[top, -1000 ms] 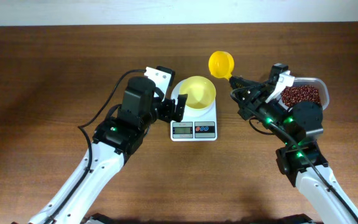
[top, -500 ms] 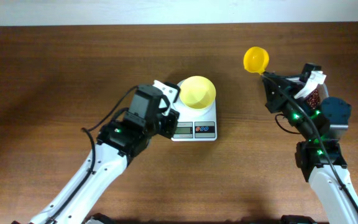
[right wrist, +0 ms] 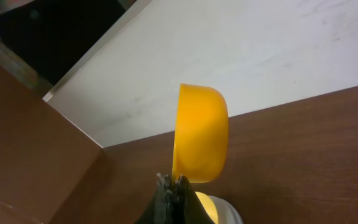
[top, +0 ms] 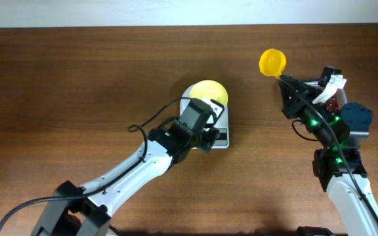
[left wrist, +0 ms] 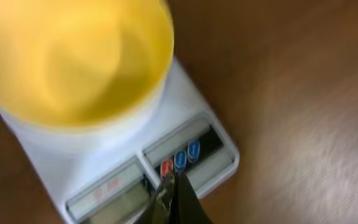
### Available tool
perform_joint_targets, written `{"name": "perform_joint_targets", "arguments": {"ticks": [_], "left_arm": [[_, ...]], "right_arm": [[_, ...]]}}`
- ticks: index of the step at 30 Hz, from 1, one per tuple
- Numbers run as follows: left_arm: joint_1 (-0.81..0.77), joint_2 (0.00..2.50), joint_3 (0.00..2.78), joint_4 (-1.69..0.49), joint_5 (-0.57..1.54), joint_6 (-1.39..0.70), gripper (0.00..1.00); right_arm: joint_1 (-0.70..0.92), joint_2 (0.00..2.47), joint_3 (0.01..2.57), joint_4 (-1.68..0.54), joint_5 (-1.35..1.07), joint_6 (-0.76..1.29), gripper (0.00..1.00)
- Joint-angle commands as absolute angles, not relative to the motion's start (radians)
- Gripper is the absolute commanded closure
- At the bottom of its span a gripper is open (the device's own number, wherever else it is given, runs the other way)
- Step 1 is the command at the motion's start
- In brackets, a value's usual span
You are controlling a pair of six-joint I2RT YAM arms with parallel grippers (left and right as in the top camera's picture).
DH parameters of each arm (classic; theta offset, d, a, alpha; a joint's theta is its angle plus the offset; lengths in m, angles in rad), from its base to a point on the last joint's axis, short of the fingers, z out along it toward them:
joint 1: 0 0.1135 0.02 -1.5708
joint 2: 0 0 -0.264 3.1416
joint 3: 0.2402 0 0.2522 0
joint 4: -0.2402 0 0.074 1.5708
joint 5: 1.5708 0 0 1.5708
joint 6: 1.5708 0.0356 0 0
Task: Scoop item into bowl and weigh 50g on scale
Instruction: 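Move the left gripper to the scale's front buttons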
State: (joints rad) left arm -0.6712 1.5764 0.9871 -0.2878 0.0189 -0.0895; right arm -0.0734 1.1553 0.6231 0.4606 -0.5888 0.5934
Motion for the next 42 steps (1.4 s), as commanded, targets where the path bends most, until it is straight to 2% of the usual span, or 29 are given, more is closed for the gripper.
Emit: {"name": "perform_joint_targets", "arguments": {"ticks": [1,4,8,16,42], "left_arm": [[-0.667,1.535,1.002,-0.128,-0.091,-0.073,1.00],[-0.602,1.594,1.002,0.036,-0.117,-0.073,1.00],[-0.506,1.668,1.003,0.104,-0.089,-0.073,1.00],[-0.481,1.690,1.003,0.097,0.095,-0.074,1.00],[-0.481,1.752,1.003,0.015,0.001,-0.058,1.00]], "right_arm": [[-0.080,1.151,0.640,0.459,-0.591,0.580,0.96],[-0.080,1.151,0.640,0.447,-0.591,0.580,0.96],[-0.080,1.152,0.640,0.436,-0.592,0.580,0.96],[-0.080,1.152,0.640,0.399,-0.591,0.580,0.96],[-0.080,1.152,0.640,0.370,-0.591,0.580,0.96]]}}
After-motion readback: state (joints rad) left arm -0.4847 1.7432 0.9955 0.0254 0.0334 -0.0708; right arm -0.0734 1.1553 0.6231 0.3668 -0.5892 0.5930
